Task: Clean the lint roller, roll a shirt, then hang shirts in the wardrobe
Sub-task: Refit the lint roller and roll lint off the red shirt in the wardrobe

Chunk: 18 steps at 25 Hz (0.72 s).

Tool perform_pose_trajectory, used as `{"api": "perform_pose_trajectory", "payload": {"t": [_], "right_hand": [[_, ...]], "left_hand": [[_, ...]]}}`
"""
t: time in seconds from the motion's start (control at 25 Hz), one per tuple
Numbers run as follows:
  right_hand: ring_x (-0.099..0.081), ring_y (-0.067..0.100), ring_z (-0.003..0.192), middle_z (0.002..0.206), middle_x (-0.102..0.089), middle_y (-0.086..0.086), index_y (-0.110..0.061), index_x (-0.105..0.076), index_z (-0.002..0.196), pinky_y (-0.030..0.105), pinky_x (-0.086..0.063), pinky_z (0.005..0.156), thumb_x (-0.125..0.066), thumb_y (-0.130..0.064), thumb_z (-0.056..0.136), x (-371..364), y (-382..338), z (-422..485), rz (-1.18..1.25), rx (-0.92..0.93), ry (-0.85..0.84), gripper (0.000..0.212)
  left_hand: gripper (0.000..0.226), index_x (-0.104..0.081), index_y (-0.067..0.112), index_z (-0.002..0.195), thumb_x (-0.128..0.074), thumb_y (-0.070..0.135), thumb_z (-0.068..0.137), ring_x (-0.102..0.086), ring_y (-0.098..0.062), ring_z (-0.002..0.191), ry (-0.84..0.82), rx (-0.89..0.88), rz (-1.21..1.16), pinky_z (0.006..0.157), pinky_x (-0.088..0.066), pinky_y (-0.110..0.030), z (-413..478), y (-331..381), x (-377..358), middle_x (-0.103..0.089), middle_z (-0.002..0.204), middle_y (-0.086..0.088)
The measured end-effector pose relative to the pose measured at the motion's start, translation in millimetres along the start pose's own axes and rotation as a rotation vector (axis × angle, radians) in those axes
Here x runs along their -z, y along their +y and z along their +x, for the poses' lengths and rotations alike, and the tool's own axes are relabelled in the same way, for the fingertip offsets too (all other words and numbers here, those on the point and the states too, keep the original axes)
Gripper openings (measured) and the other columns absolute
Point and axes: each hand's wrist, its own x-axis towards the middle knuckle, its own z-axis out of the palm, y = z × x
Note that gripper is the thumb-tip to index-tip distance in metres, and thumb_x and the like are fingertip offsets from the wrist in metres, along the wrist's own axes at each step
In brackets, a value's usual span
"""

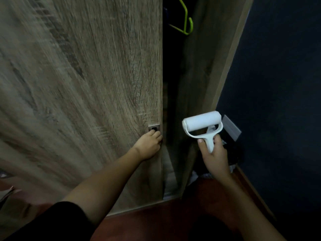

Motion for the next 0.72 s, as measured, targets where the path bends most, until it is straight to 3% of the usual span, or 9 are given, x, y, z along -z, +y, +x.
{"api": "perform_pose_trajectory", "payload": {"t": [0.2, 0.36, 0.56, 0.72], "right_hand": [[-0.057, -0.003, 0.072, 0.079, -0.059, -0.012, -0.02, -0.05, 0.098, 0.015, -0.043, 0.062, -0.06, -0.025, 0.088, -53, -33, -27, 0.051, 0.06, -0.038, 0.014], [-0.056, 0.004, 0.071, 0.076, -0.059, -0.011, -0.013, -0.052, 0.095, 0.029, -0.043, 0.068, -0.06, -0.024, 0.088, -90, -57, -42, 0.064, 0.077, -0.031, 0.015], [-0.057, 0.013, 0.072, 0.076, -0.06, -0.006, -0.01, -0.053, 0.099, 0.029, -0.04, 0.07, -0.06, -0.026, 0.088, -130, -76, -68, 0.057, 0.075, -0.058, 0.02], [-0.058, 0.02, 0.081, 0.085, -0.062, 0.002, -0.009, -0.053, 0.101, 0.03, -0.041, 0.073, -0.06, -0.026, 0.088, -148, -84, -85, 0.059, 0.068, -0.055, 0.022]], "left_hand": [[0.041, -0.076, 0.022, 0.079, -0.035, 0.029, 0.081, -0.06, -0.018, 0.084, -0.079, 0.028, 0.055, 0.077, -0.047, -0.029, -78, -22, -34, -0.069, 0.092, 0.002], [0.038, -0.076, 0.02, 0.075, -0.039, 0.028, 0.077, -0.059, -0.018, 0.079, -0.11, 0.078, 0.063, 0.075, -0.048, -0.028, -136, -45, -54, -0.068, 0.086, 0.002], [0.041, -0.062, 0.002, 0.113, -0.034, 0.023, 0.093, -0.049, -0.031, 0.107, -0.164, 0.142, 0.07, 0.098, -0.037, -0.041, -202, -60, -83, -0.056, 0.12, -0.014], [0.032, -0.075, 0.017, 0.083, -0.045, 0.029, 0.081, -0.058, -0.021, 0.085, -0.266, 0.179, 0.054, 0.082, -0.046, -0.032, -243, -73, -96, -0.066, 0.092, 0.0]]}}
